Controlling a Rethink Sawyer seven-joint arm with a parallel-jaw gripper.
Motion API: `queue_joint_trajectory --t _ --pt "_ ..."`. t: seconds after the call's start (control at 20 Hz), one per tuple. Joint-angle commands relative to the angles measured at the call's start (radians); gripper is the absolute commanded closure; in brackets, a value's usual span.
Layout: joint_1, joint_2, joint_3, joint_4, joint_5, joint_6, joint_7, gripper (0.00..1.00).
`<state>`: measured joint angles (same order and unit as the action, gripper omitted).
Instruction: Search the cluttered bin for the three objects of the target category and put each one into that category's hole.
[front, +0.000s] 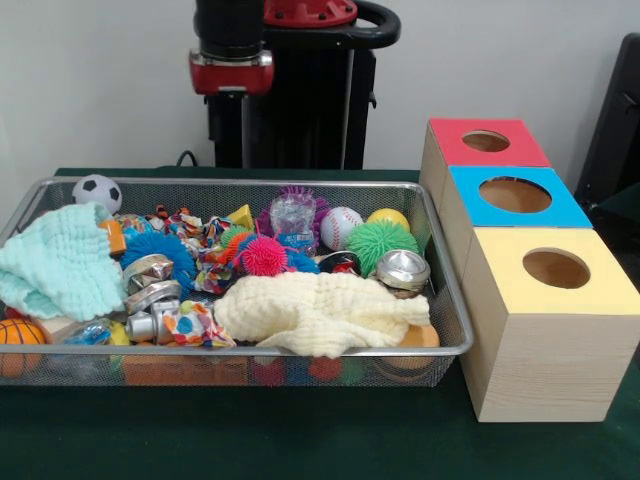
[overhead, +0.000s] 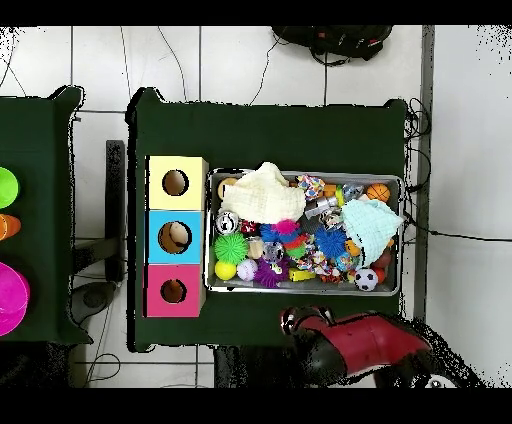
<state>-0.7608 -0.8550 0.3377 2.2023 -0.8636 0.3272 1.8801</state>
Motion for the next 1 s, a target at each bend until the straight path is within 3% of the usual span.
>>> queue_joint_trajectory --t 0.05,0.4,1.0 --pt "0.148 0.046 -0.038 -0.15 0.002 -0.008 0.148 0.0" --pt "0.056 0.133 0.008 -0.222 0.022 -0.025 0.034 0.0" --pt "-0.049 0.164 0.089 -0.265 0.057 0.051 -0.063 0.0"
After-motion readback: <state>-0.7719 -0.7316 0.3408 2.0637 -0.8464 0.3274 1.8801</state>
